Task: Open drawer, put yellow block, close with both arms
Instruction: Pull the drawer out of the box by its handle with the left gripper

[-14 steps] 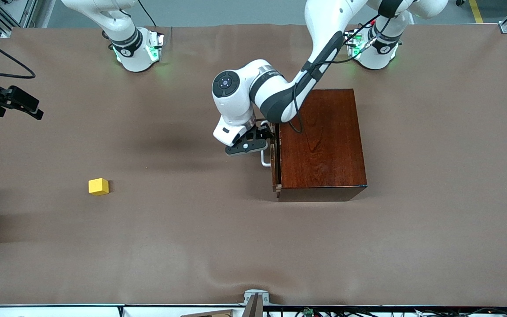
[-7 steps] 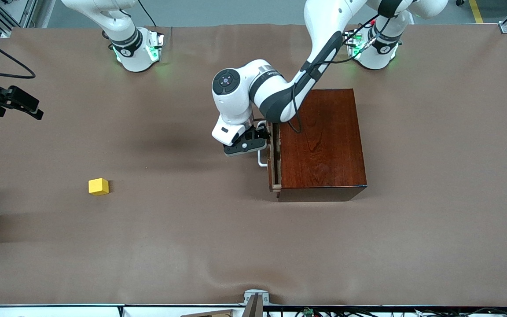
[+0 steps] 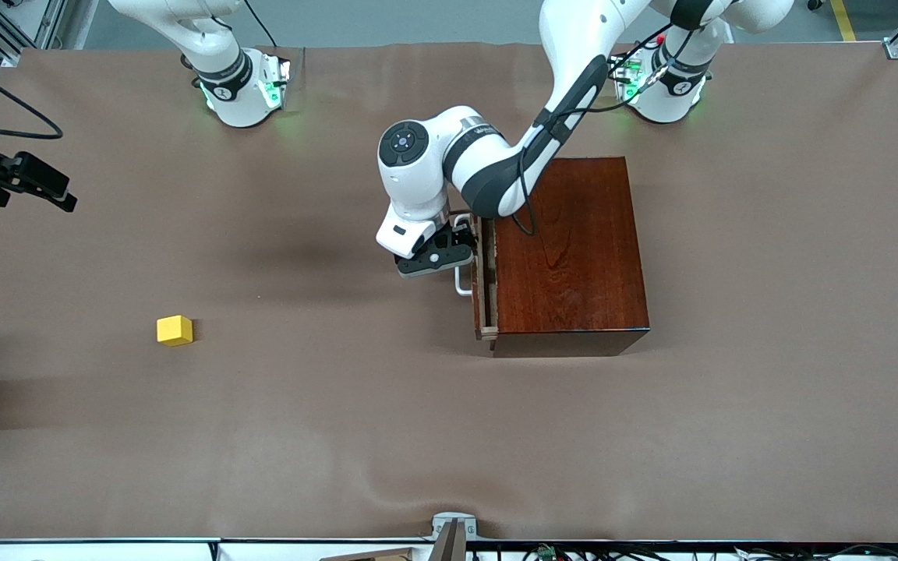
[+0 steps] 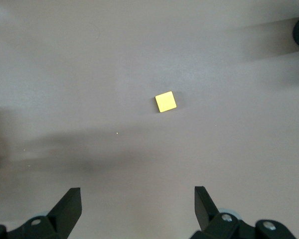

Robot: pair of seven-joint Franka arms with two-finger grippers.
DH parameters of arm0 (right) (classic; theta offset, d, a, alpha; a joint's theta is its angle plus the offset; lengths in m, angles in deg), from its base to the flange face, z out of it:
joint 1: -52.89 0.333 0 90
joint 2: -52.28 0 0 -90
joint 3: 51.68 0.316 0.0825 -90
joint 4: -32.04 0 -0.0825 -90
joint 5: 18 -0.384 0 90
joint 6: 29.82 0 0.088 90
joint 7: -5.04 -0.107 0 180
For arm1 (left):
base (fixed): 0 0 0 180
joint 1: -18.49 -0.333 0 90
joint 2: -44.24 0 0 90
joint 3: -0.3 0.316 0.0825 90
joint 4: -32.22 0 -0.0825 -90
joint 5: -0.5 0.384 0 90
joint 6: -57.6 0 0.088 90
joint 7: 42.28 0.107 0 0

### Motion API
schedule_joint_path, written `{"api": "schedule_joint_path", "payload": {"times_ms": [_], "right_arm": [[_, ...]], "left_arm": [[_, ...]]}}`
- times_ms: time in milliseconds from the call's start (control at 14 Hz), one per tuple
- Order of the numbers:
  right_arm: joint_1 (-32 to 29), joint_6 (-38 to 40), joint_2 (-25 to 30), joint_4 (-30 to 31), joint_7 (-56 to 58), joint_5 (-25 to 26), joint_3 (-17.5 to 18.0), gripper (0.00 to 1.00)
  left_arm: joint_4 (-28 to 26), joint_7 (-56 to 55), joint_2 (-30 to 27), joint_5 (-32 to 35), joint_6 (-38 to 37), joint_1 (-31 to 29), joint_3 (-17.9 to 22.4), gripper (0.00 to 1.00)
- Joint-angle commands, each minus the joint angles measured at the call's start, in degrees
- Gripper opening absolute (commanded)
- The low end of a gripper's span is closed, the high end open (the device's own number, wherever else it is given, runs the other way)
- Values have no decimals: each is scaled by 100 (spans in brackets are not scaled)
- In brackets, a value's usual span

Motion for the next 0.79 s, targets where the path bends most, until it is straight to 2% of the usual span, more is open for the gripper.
{"api": "schedule_joint_path", "payload": {"times_ms": [0, 286, 714], "right_arm": [[26, 7, 29, 9, -30, -14, -12, 100], [26, -2, 29, 9, -30, -14, -12, 100], [26, -10, 20, 9, -30, -14, -12, 100]], "left_arm": [[418, -216, 373, 51, 1239, 133, -72, 100], [409, -111, 329, 51, 1362, 115, -72, 100], [392, 908, 276, -196, 1231, 10, -72, 100]]}}
